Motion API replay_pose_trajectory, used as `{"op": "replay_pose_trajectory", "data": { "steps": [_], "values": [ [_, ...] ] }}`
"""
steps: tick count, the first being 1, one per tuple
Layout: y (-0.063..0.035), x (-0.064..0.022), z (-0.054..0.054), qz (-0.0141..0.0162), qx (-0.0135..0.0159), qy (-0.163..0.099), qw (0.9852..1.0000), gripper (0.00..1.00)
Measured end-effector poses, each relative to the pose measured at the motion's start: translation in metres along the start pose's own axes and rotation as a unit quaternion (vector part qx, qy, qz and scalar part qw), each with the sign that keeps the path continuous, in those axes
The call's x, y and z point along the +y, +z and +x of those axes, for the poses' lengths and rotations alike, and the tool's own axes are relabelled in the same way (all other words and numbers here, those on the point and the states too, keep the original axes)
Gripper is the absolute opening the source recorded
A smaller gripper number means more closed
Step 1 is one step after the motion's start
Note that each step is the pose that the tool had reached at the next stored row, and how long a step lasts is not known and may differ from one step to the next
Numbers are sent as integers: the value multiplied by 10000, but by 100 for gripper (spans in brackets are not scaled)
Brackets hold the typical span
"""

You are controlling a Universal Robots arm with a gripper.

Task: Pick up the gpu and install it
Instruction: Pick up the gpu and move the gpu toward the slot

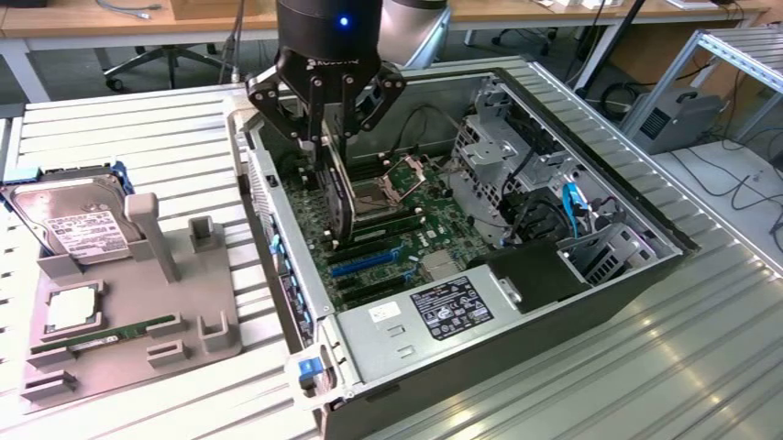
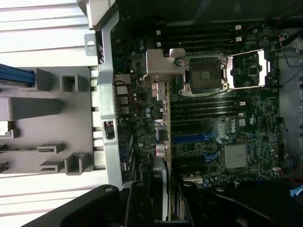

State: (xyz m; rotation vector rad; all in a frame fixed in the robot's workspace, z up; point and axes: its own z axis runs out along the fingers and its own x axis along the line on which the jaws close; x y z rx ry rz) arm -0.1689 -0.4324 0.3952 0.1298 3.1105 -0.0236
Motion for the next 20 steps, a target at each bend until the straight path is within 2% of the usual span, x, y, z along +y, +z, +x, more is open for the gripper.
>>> {"op": "replay_pose_trajectory", "data": {
  "steps": [20],
  "values": [
    [83,17,-188,33,-3,-1,10000,27]
  ]
}}
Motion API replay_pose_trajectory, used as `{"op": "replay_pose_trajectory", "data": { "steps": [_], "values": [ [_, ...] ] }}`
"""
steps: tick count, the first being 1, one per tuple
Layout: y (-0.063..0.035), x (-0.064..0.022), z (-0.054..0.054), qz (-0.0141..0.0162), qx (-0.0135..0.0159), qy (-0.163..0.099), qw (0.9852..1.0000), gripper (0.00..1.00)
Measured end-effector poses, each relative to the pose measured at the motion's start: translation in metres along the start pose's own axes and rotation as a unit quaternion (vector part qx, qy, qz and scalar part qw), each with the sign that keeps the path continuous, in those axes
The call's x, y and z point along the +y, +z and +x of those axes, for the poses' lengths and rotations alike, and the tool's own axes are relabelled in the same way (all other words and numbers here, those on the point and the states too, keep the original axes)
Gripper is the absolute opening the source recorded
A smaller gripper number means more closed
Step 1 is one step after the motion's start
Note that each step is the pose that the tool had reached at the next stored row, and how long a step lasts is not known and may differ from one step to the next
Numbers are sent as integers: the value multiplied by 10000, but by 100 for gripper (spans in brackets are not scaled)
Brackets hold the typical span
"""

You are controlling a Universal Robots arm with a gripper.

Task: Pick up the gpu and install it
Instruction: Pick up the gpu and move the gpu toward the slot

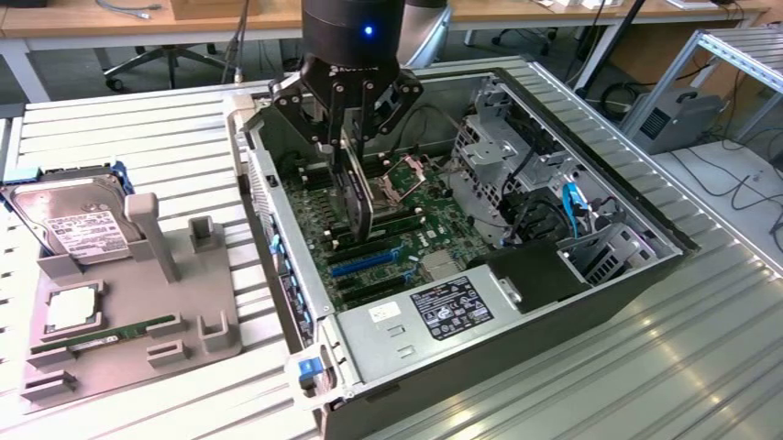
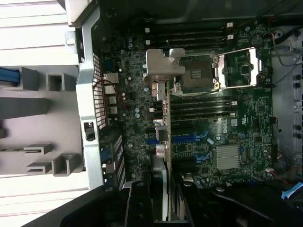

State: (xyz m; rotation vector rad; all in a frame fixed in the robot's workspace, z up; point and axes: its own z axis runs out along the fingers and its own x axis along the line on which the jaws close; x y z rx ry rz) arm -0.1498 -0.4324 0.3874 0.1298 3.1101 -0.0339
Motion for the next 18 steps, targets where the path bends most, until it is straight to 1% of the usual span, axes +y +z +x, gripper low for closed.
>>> {"op": "replay_pose_trajectory", "data": {
  "steps": [10,18],
  "values": [
    [48,8,-87,16,-1,-1,10000,27],
    [96,17,-177,29,-2,-1,10000,27]
  ]
}}
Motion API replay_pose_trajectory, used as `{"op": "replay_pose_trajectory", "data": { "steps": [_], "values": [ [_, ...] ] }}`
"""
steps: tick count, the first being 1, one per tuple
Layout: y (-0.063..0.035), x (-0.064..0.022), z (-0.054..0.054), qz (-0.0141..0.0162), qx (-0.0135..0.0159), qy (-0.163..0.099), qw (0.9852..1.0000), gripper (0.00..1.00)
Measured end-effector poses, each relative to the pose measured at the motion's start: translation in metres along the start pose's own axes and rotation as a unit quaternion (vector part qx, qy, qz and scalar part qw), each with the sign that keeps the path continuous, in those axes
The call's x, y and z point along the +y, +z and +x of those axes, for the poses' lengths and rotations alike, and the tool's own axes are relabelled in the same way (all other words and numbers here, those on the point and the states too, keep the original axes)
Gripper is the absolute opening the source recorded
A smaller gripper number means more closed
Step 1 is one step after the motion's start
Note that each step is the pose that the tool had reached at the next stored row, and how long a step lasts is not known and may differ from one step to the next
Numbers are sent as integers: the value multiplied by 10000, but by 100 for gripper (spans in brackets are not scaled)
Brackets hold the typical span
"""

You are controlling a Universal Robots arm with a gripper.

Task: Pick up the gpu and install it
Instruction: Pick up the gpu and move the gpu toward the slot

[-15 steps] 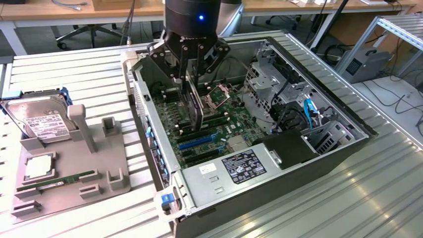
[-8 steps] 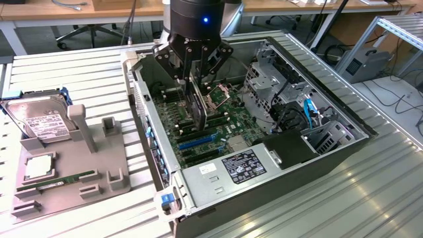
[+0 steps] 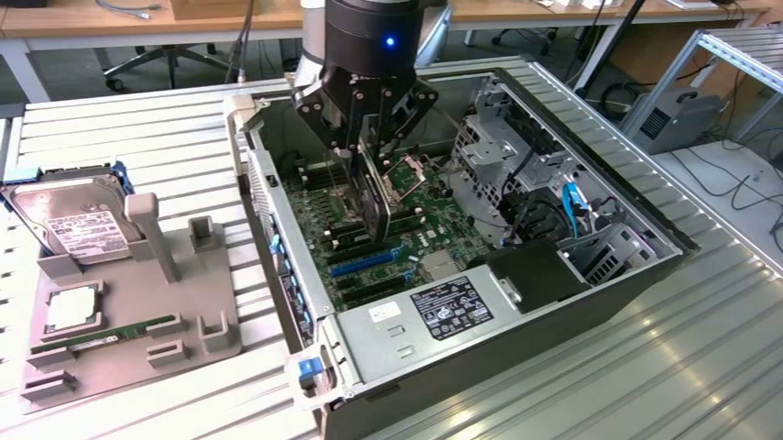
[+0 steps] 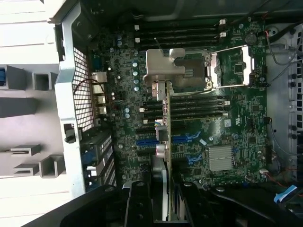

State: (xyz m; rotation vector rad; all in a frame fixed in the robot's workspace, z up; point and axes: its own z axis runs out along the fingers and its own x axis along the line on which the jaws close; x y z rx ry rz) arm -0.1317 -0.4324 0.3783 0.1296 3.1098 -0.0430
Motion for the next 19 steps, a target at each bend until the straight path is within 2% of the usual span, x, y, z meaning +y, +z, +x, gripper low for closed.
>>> {"op": "replay_pose_trajectory", "data": {
  "steps": [19],
  "values": [
    [106,28,-296,7,-1,0,10000,27]
  ]
}}
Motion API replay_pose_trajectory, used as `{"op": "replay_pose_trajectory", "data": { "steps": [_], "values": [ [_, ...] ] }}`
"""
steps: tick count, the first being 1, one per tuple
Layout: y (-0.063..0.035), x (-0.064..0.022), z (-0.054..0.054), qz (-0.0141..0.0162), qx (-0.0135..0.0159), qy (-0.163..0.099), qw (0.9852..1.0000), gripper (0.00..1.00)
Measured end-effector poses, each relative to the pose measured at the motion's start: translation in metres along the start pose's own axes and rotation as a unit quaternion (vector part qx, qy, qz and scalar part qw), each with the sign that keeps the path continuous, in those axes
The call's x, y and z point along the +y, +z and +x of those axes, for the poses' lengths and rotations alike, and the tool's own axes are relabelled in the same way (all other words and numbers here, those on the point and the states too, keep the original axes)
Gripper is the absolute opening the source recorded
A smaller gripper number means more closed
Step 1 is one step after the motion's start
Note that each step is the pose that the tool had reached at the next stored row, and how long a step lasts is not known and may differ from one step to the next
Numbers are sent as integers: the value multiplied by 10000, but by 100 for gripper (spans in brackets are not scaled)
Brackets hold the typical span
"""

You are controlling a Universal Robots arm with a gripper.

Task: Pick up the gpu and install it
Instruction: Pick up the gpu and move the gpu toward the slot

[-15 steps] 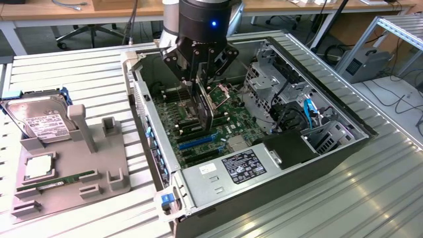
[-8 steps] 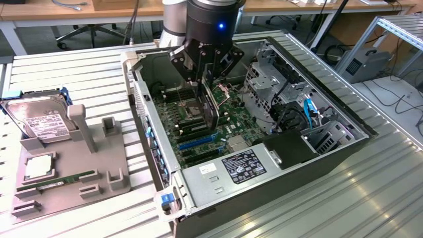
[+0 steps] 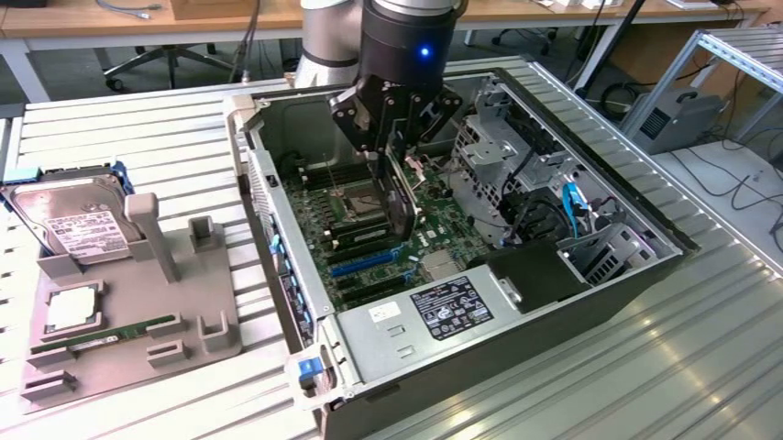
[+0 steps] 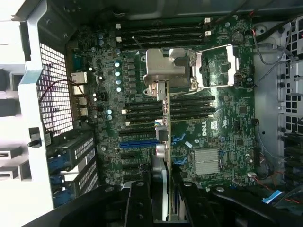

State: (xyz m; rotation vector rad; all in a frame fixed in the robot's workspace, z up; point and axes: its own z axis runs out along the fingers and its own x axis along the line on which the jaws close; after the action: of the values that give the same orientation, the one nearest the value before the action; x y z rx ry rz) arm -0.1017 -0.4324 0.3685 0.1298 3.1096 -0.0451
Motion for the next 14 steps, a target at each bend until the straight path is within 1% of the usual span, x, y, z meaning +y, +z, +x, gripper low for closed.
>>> {"op": "replay_pose_trajectory", "data": {
  "steps": [14],
  "values": [
    [74,22,-225,5,0,-1,10000,27]
  ]
}}
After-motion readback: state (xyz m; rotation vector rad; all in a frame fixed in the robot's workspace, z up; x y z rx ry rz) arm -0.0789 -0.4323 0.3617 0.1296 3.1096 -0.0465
